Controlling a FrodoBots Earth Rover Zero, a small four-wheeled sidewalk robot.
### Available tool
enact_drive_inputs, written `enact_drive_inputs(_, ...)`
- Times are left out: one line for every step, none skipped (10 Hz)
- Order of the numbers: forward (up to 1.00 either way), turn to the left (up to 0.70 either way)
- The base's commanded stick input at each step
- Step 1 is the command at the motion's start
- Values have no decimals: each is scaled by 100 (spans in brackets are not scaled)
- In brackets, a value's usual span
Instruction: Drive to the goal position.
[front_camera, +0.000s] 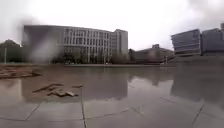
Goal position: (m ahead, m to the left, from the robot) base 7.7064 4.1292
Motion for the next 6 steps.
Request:
enact_drive_inputs(70,0)
enact_drive_inputs(70,0)
enact_drive_inputs(70,0)
enact_drive_inputs(70,0)
enact_drive_inputs(70,2)
enact_drive_inputs(70,11)
